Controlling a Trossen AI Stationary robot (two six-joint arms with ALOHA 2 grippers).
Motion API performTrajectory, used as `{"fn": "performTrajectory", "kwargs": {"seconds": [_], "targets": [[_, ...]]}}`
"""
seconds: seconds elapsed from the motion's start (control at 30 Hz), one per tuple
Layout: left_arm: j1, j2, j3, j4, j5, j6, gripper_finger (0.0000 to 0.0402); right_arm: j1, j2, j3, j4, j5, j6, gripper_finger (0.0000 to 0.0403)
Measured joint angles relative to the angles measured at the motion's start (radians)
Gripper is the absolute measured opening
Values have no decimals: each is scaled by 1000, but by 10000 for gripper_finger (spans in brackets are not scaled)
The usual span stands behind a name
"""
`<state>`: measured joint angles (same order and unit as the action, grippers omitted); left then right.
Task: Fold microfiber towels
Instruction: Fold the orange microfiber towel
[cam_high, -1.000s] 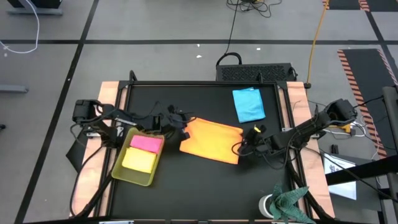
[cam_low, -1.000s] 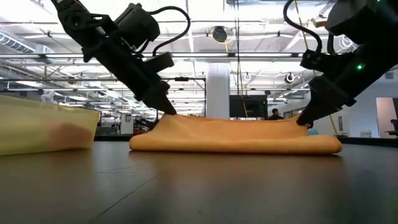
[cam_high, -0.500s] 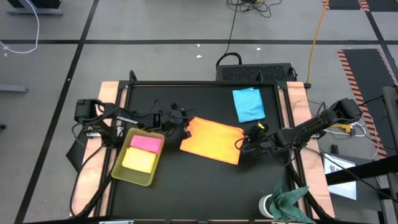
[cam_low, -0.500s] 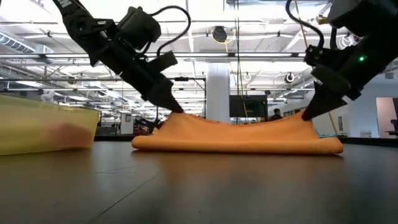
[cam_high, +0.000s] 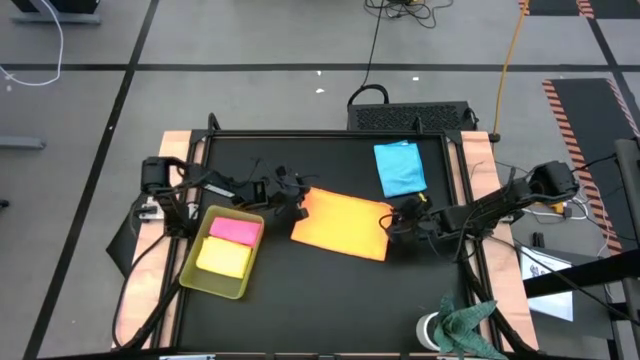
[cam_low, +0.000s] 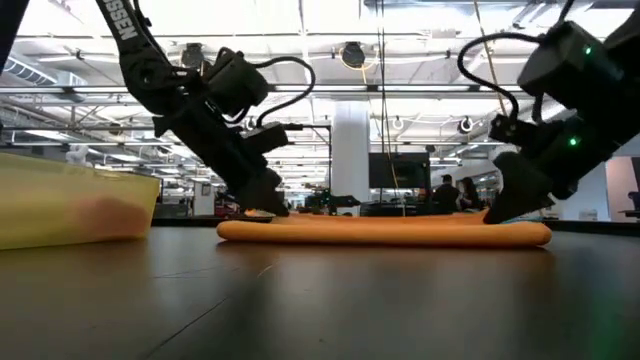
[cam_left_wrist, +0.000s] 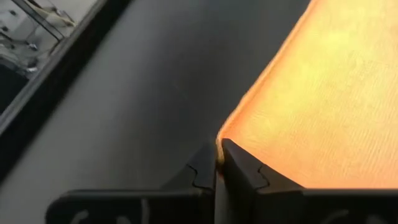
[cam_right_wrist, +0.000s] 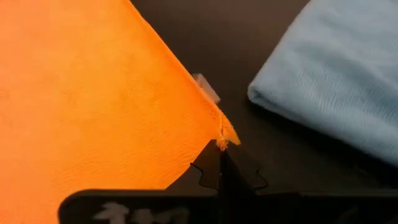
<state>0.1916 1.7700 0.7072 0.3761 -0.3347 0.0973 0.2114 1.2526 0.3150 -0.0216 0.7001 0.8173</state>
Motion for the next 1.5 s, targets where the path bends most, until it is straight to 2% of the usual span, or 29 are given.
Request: {"fn": "performTrajectory", "kwargs": {"seconds": [0.13, 0.23, 0.43, 0.53, 0.6, 0.67, 0.83, 0.93, 1.1, 1.27, 1.37, 1.5], "targets": [[4, -6, 2, 15, -7, 23, 53, -10, 0, -53, 77, -1, -24, 17], [13, -31, 1, 20, -12, 20, 91, -10, -3, -63, 73, 2, -42, 46], [22, -105, 2, -23, -13, -99, 168, -9, -91, -51, 72, 50, -88, 108], [2, -124, 2, -17, 93, -132, 183, -9, -154, -48, 74, 59, -81, 118], [-20, -122, 2, 7, 184, -145, 185, -9, -195, -48, 74, 55, -88, 118], [-50, -112, 2, 48, 234, -157, 180, -7, -229, -48, 81, 21, -98, 113], [-128, -67, 2, 122, 247, -160, 155, -7, -228, -48, 178, -197, -171, 84], [-161, -31, 2, 181, 248, -159, 139, -9, -177, -48, 217, -254, -190, 56], [-182, 37, 3, 167, 234, -185, 118, -28, -46, -48, 253, -256, -186, 7], [-178, 80, 1, 82, 230, -186, 108, -15, 86, -46, 310, -250, -142, 1], [-179, 67, 5, 21, 227, -161, 108, 46, 128, -43, 332, -239, -53, 1], [-179, 16, 4, -81, 182, -112, 108, 192, 145, -8, 329, -290, 79, 1]]}}
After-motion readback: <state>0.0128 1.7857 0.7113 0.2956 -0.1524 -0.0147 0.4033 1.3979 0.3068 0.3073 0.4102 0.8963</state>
